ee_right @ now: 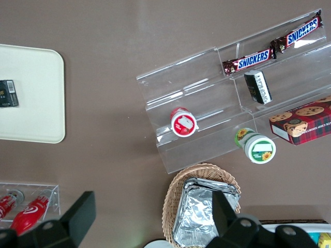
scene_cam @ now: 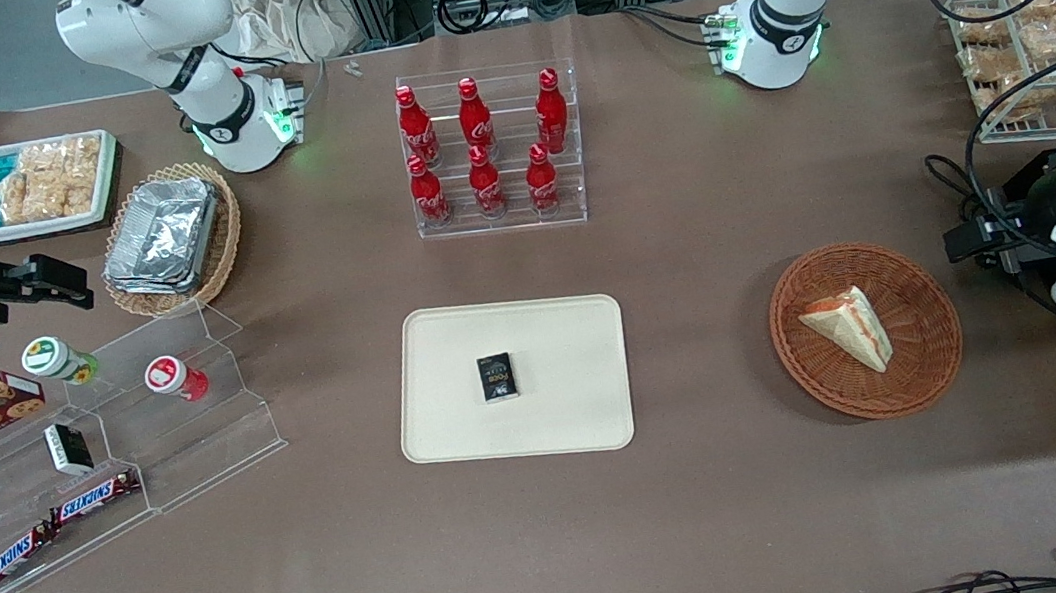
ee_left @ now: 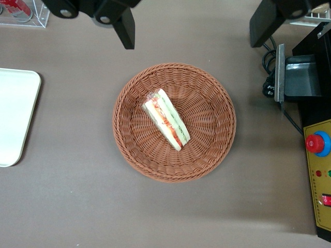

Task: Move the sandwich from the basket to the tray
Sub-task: 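Move the left gripper down over the sandwich in the wicker basket, then close the left gripper on the wrapped sandwich and lift it, then carry the sandwich with the left gripper over to the cream tray, then lower the sandwich onto the tray beside the black pack, open left gripper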

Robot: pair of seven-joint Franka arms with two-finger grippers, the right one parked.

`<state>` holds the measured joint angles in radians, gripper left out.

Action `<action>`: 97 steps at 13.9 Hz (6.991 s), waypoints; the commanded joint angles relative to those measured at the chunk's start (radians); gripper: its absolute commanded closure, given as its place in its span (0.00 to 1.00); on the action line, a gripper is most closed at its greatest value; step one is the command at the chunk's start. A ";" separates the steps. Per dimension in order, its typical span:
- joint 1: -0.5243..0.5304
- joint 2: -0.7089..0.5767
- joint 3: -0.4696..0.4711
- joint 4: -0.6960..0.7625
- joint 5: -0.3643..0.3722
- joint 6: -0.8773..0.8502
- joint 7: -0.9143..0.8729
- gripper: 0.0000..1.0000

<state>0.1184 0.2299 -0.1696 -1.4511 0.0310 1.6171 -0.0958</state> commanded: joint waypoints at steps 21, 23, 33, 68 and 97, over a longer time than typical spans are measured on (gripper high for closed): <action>-0.005 0.019 -0.005 -0.514 -0.102 0.446 -0.173 0.00; -0.005 0.032 -0.005 -0.526 -0.106 0.498 -0.191 0.01; 0.007 0.109 -0.001 -0.649 -0.203 0.863 -0.415 0.01; -0.179 0.231 -0.395 -0.262 0.059 0.625 -0.496 1.00; -0.116 0.278 -0.395 -0.005 0.293 0.207 -0.566 0.02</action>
<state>-0.0581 0.5986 -0.5600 -1.4009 0.3261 1.8580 -0.7617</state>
